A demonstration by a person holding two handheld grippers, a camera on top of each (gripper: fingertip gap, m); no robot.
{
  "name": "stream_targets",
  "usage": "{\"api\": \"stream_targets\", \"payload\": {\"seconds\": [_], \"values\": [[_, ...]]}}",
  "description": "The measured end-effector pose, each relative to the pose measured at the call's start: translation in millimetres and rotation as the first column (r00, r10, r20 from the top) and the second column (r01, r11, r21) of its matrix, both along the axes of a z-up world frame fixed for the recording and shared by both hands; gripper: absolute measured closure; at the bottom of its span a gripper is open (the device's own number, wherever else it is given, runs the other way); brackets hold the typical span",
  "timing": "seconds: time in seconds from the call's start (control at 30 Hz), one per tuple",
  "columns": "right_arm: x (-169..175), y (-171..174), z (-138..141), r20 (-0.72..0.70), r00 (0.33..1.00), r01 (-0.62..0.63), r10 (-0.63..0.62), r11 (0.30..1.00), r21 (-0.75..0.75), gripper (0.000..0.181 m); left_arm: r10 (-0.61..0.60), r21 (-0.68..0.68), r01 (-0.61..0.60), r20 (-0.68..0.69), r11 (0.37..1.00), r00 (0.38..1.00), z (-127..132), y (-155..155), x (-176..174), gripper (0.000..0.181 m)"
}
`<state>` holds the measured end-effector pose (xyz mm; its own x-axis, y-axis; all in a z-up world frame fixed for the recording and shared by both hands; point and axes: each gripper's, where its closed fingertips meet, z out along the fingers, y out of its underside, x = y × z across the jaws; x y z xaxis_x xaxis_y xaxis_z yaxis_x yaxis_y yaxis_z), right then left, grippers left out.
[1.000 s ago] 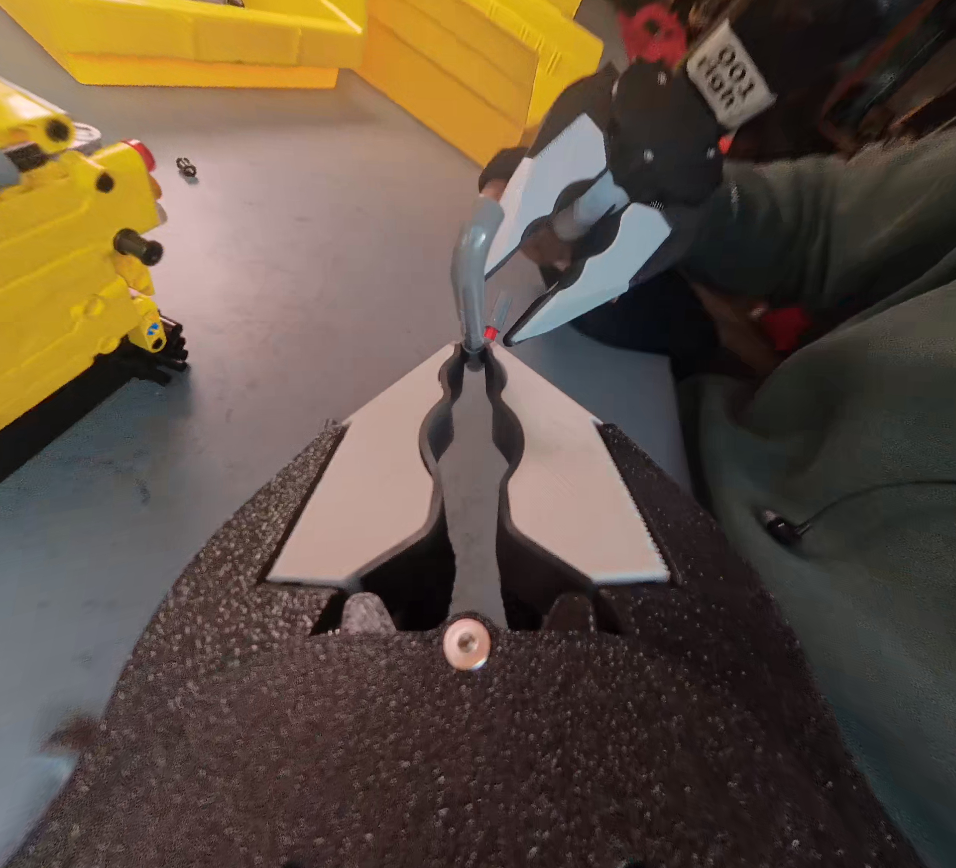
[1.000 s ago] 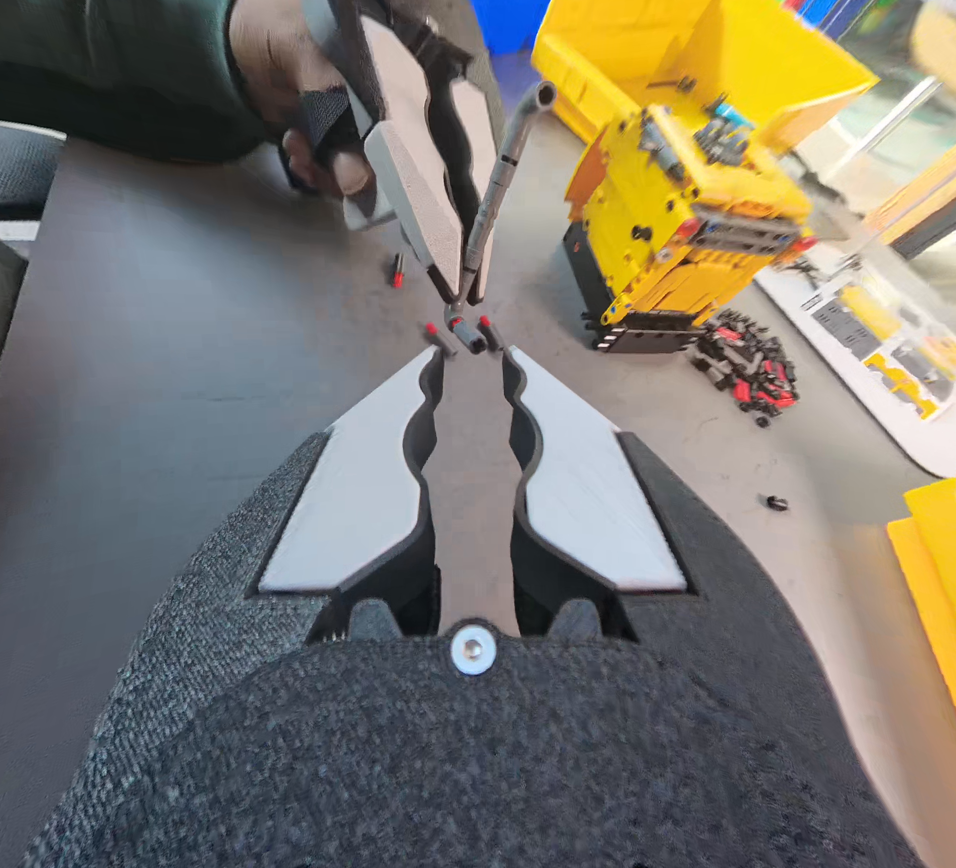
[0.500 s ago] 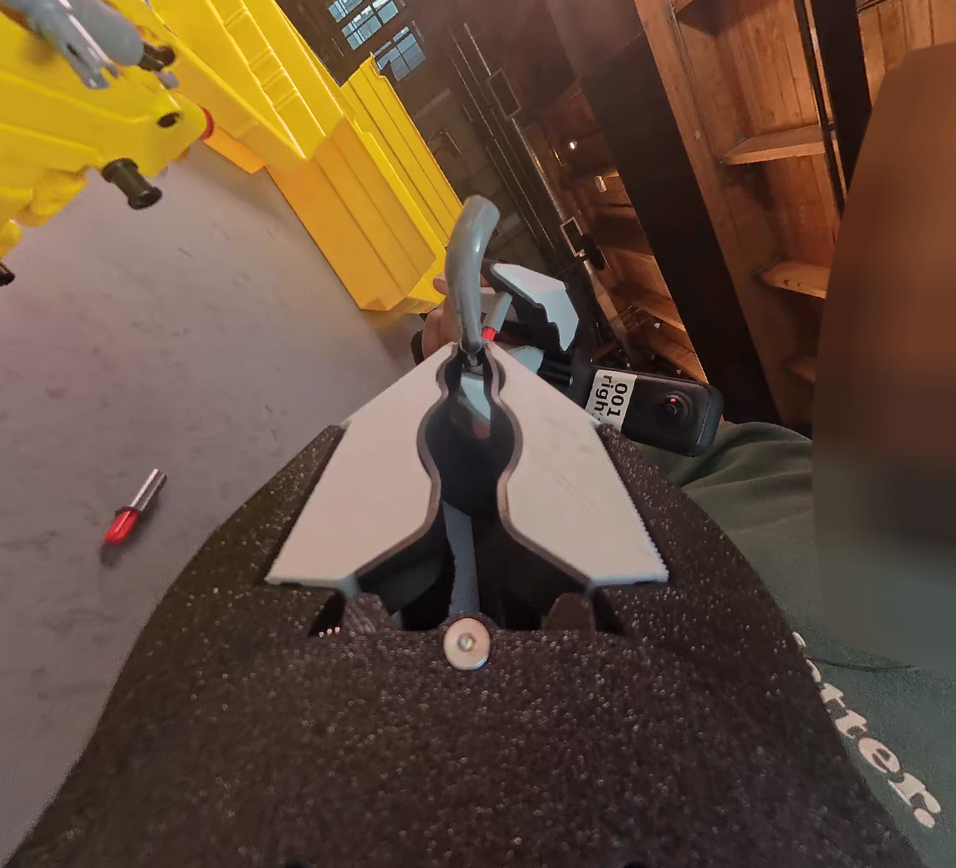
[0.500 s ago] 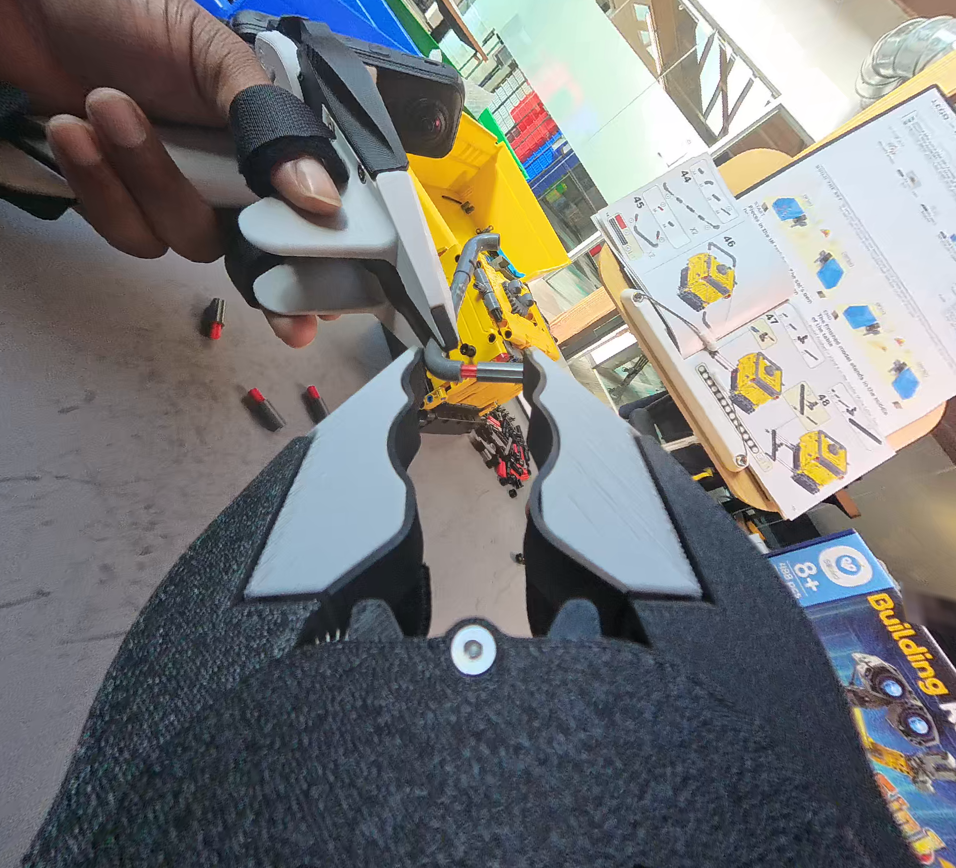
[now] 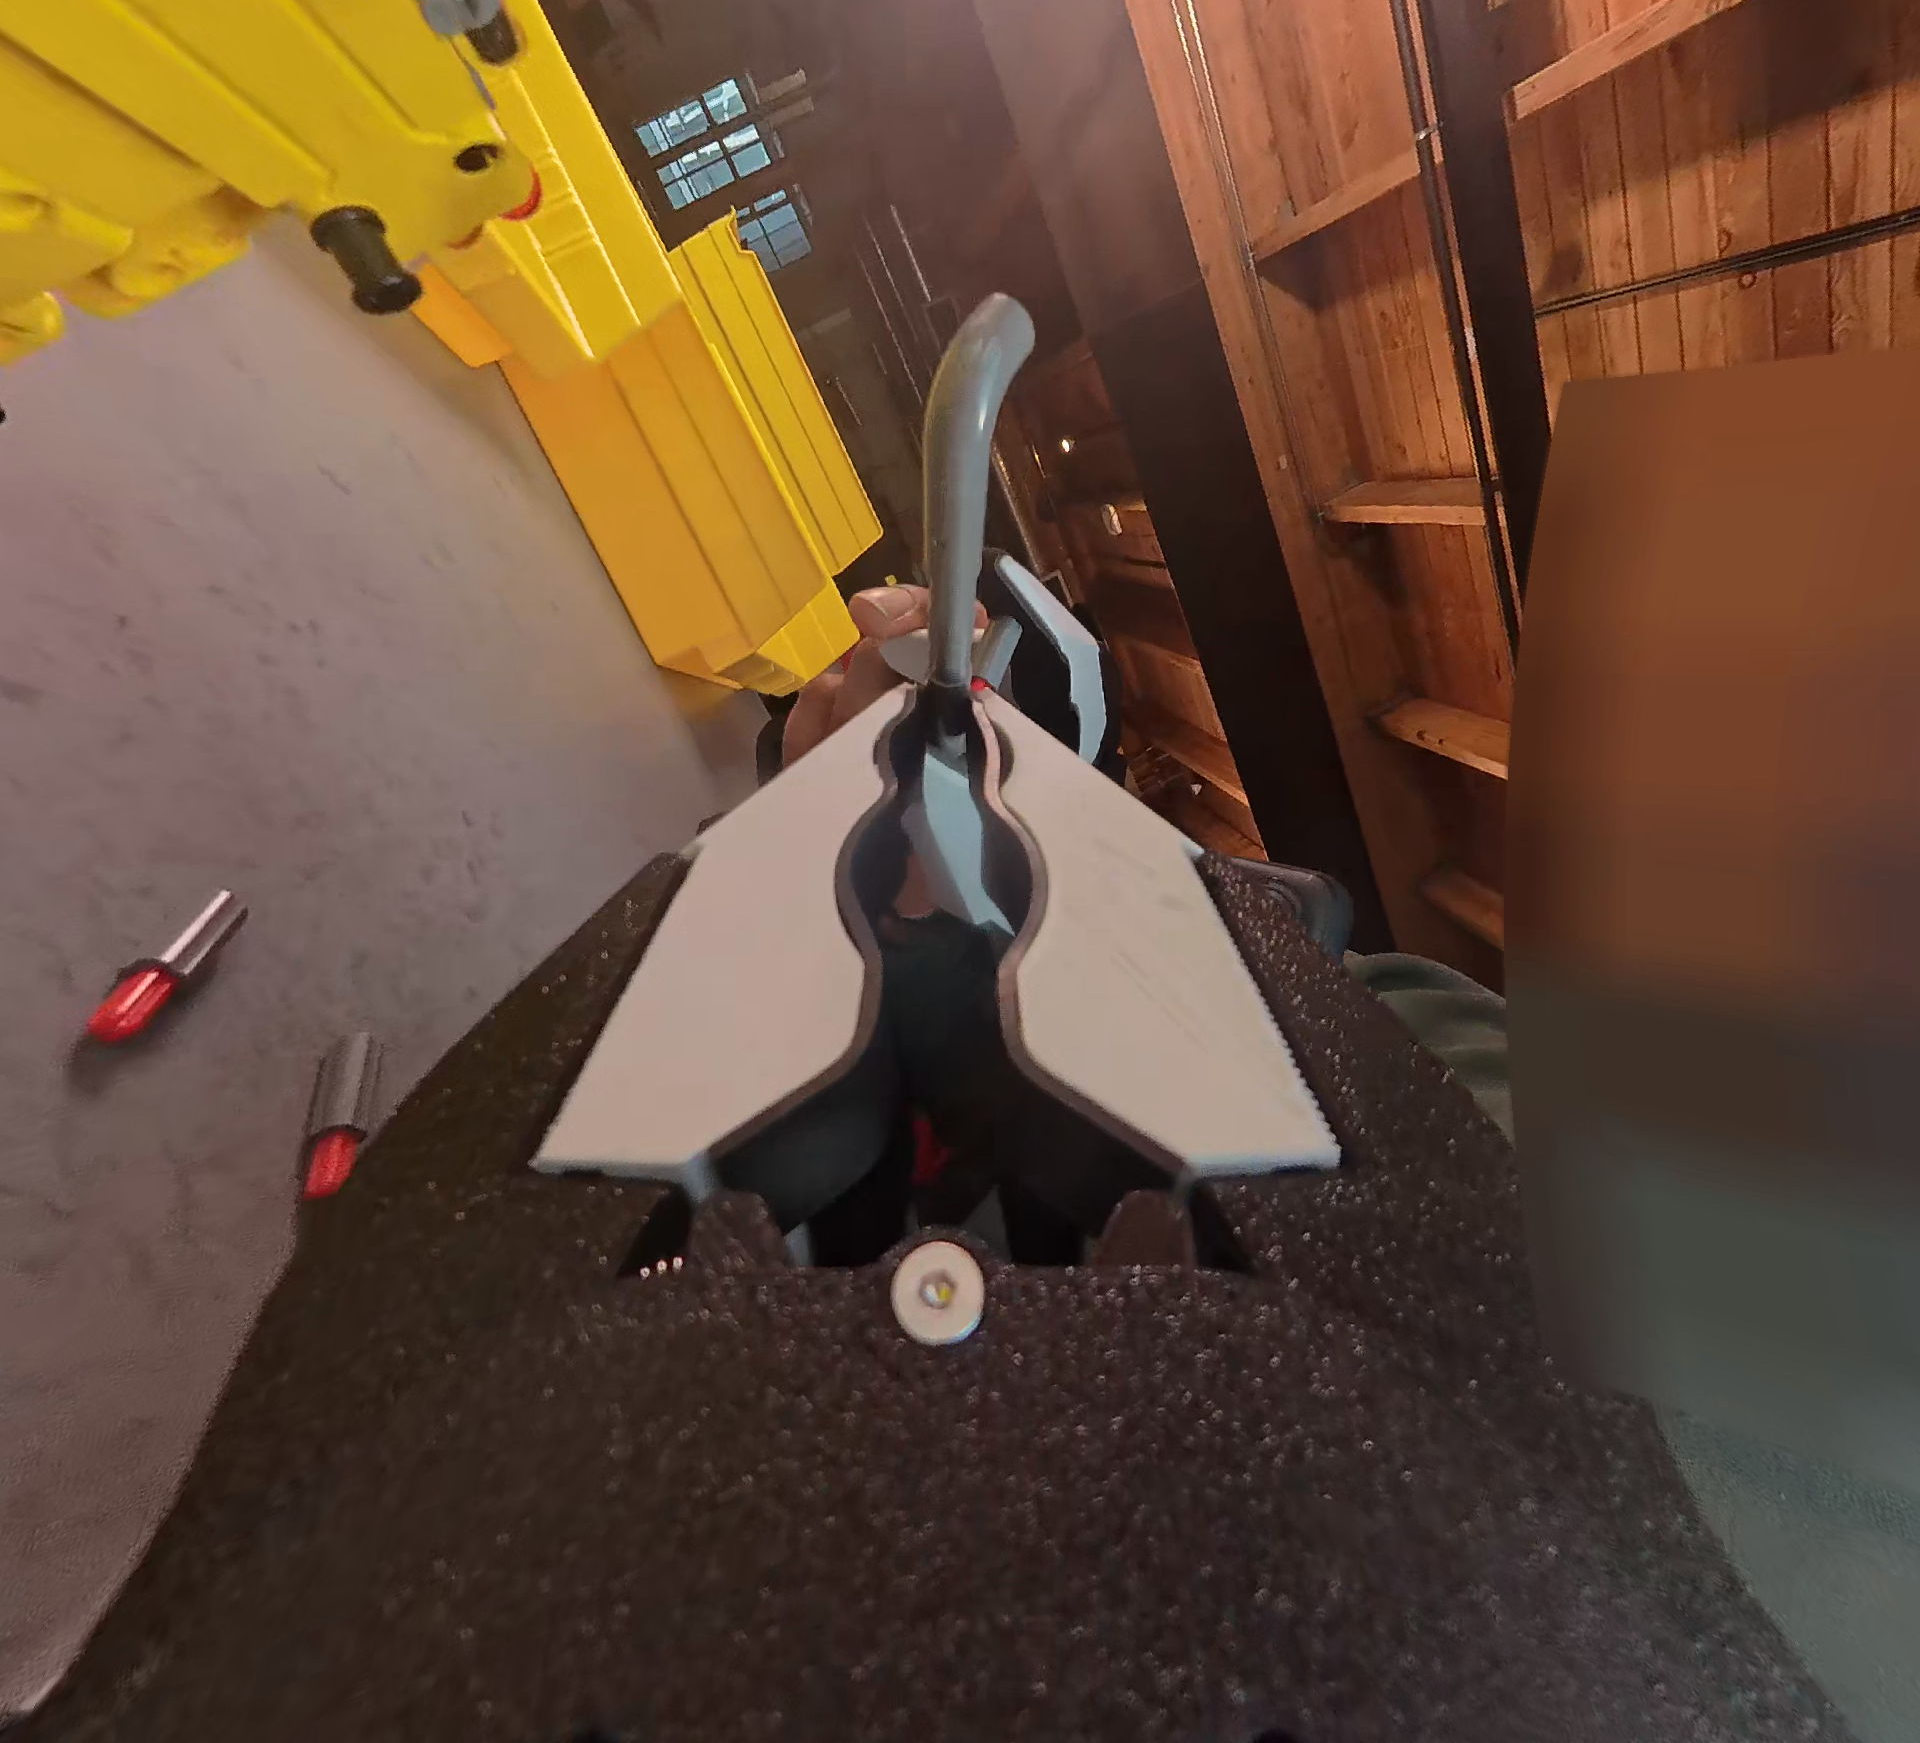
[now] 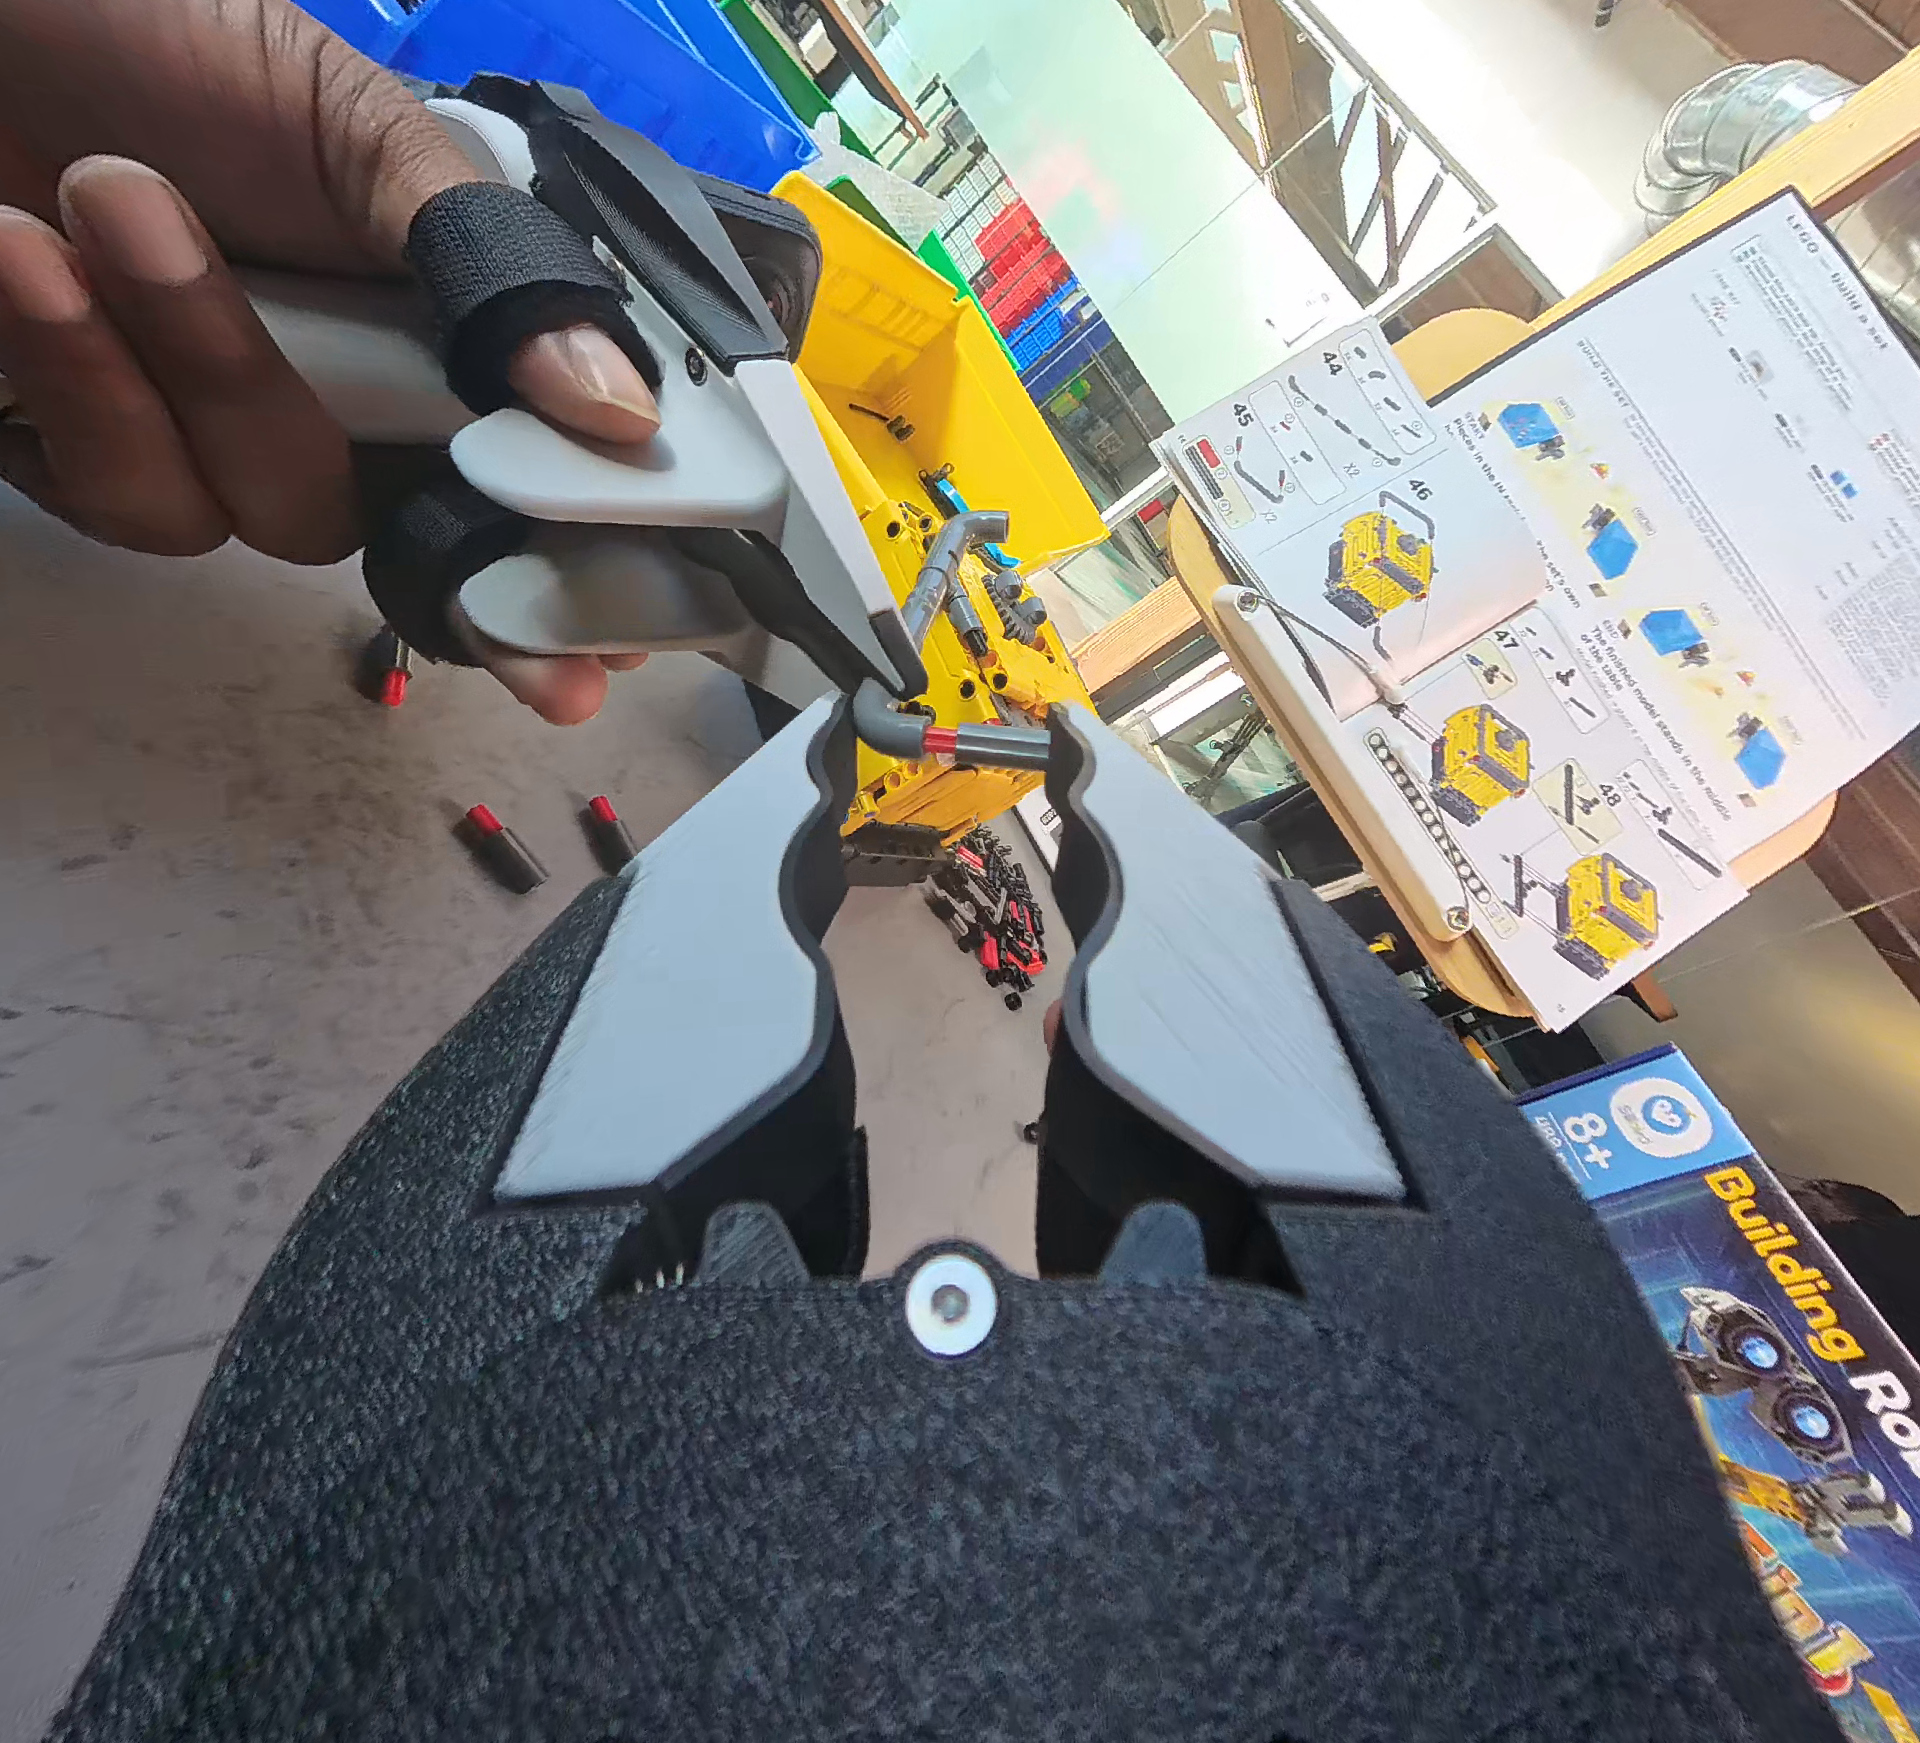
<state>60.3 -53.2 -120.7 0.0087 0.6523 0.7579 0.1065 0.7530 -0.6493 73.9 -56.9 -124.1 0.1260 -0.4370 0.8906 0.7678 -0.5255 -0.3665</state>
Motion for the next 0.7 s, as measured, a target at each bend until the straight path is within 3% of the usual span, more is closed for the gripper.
{"api": "stream_targets", "payload": {"seconds": [0.2,0.37,0.43,0.7], "values": [[0.0,0.4,-0.1,-0.004,1.000,-0.016,0.016,1.000,-0.014,0.146,0.013,0.005,-0.013,0.020,1.000,1.000,0.3,0.6,-0.4,0.175],[3.0,-2.8,3.8,0.035,0.981,-0.173,0.189,0.948,-0.266,0.145,-0.014,0.084,0.021,-0.076,0.996,0.997,7.3,-3.1,5.4,0.175],[6.5,-4.9,10.0,0.015,0.969,-0.226,0.245,0.914,-0.337,0.145,-0.027,0.111,0.043,-0.138,0.993,0.990,10.3,-4.9,10.4,0.166],[2.5,-4.4,12.7,0.000,0.981,-0.189,0.195,0.947,-0.259,0.145,-0.037,0.120,0.050,-0.105,0.992,0.994,12.7,-4.5,11.8,0.173]]}}
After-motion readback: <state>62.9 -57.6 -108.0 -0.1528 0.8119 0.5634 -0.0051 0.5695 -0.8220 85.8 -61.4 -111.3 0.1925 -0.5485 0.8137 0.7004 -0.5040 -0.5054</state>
